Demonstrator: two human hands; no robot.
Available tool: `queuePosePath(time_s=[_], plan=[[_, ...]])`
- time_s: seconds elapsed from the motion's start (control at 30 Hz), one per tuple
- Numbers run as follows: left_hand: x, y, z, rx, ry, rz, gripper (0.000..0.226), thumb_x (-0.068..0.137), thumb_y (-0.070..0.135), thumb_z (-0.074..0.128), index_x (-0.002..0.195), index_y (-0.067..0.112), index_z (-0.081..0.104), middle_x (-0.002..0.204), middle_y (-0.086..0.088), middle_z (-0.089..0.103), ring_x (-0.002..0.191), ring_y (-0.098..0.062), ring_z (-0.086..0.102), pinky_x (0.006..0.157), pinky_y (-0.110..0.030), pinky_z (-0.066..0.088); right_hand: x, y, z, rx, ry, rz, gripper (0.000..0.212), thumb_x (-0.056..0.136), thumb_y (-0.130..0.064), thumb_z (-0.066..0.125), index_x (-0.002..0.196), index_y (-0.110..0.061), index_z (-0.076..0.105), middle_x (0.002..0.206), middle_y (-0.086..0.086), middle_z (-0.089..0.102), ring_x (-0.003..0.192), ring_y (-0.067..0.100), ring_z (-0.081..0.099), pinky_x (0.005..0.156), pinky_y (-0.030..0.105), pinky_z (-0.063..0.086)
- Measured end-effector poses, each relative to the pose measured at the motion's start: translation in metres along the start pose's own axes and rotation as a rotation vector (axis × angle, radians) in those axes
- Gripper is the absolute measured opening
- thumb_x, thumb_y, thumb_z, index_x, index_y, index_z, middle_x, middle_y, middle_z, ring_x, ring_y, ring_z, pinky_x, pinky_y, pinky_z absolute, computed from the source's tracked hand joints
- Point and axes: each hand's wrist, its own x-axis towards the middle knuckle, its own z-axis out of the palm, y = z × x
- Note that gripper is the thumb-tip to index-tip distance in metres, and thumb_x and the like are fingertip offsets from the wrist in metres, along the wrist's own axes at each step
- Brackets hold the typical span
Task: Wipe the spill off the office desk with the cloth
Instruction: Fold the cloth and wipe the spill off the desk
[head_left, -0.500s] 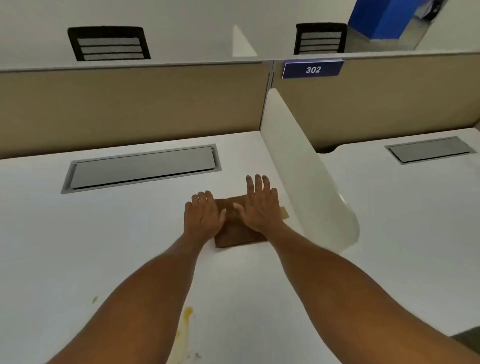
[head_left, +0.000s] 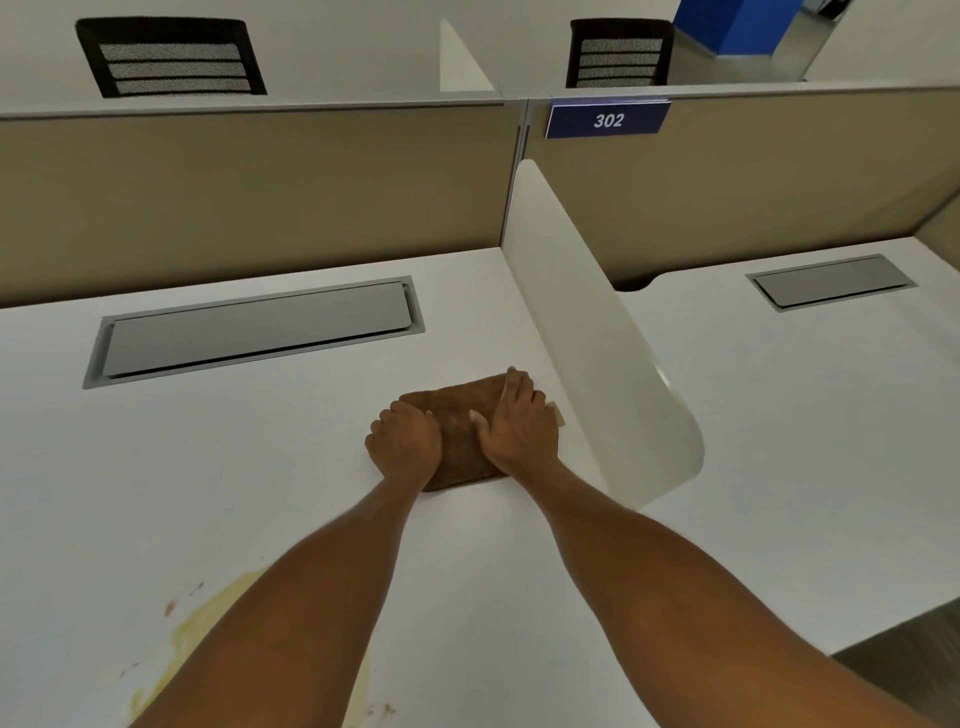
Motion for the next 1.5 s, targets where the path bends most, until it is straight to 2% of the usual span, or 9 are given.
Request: queuePosePath(time_s=[0.2,0.43,0.67,0.8,0.93,1.1,1.23,1.37,1.5], plan=[[0.014,-0.007,-0.004,-0.200,-0.073,0.030,0.031,0.095,0.027,0.052,0.113,0.002,0.049,0.109,-0.017,0.062,0.099,-0.036,0.062,0.080,-0.042,0.050,0.005,0.001,0.002,0.024,0.031,0.001,0.085,0.087,-0.063,0.038,0.145,-0.003,0.020,0.141,0.022,0.041,0.113,0.037,0.051,0.091,0.049,0.044],[0.020,-0.016,-0.009,-0.500,-0.029,0.137,0.010,0.092,0.010,0.054,0.084,0.011,0.048,0.082,-0.008,0.061,0.076,-0.026,0.057,0.065,-0.033,0.041,0.018,-0.002,-0.006,-0.012,0.076,-0.050,0.073,0.087,-0.060,0.040,0.140,-0.012,0.028,0.122,0.018,0.052,0.099,0.035,0.056,0.083,0.049,0.046],[0.012,-0.010,-0.039,-0.726,-0.179,0.348,0.009,0.092,0.003,0.052,0.085,0.007,0.047,0.077,0.001,0.055,0.072,-0.015,0.048,0.064,-0.023,0.039,0.055,-0.020,-0.038,0.561,-0.192,-0.111,0.037,0.094,-0.013,0.051,0.130,-0.018,0.053,0.133,0.008,0.054,0.119,0.024,0.052,0.102,0.033,0.036],[0.014,-0.003,-0.075,-0.731,-0.354,0.504,0.013,0.094,0.009,0.052,0.088,0.021,0.052,0.084,0.004,0.057,0.080,-0.015,0.050,0.070,-0.027,0.040,0.067,-0.036,-0.072,0.707,-0.286,-0.218,0.049,0.076,0.019,0.040,0.110,-0.004,0.067,0.119,0.012,0.065,0.112,0.025,0.057,0.101,0.034,0.043],[0.026,0.002,-0.113,-0.720,-0.478,0.586,0.035,0.095,0.009,0.054,0.127,0.020,0.055,0.118,0.003,0.058,0.107,-0.016,0.052,0.093,-0.032,0.041,0.071,-0.045,-0.111,0.787,-0.493,-0.347,0.052,0.075,0.018,0.039,0.119,0.001,0.061,0.119,0.022,0.062,0.109,0.034,0.057,0.094,0.038,0.047],[0.043,0.007,-0.160,-0.567,-0.427,0.711,0.028,0.095,0.012,0.052,0.079,0.035,0.052,0.084,0.003,0.059,0.078,-0.015,0.050,0.067,-0.032,0.040,0.078,-0.041,-0.140,1.082,-0.917,-0.278,0.045,0.058,0.012,0.049,0.100,0.001,0.061,0.089,0.008,0.063,0.096,0.028,0.054,0.086,0.036,0.042],[0.045,0.012,-0.178,-0.471,-0.384,0.774,0.030,0.095,0.010,0.050,0.079,0.035,0.048,0.082,0.009,0.058,0.074,-0.011,0.050,0.065,-0.028,0.041,0.086,-0.039,-0.138,0.924,-0.873,-0.309,0.028,0.073,0.014,0.062,0.092,-0.005,0.070,0.094,0.008,0.068,0.094,0.018,0.062,0.090,0.030,0.043],[0.044,0.003,-0.187,-0.434,-0.312,0.802,0.021,0.092,0.008,0.052,0.084,0.028,0.049,0.082,0.002,0.058,0.073,-0.013,0.049,0.066,-0.031,0.041,0.080,-0.044,-0.137,0.827,-0.869,-0.348,0.022,0.063,-0.009,0.079,0.083,-0.013,0.071,0.089,0.003,0.070,0.087,0.012,0.065,0.077,0.022,0.047],[0.043,-0.008,-0.198,-0.320,-0.178,0.783,0.011,0.094,0.014,0.051,0.090,0.023,0.046,0.078,0.005,0.057,0.069,-0.010,0.048,0.058,-0.029,0.037,0.072,-0.046,-0.139,0.788,-0.761,-0.282,0.026,0.060,-0.023,0.087,0.078,-0.017,0.069,0.079,0.003,0.071,0.080,0.022,0.068,0.070,0.031,0.055]])
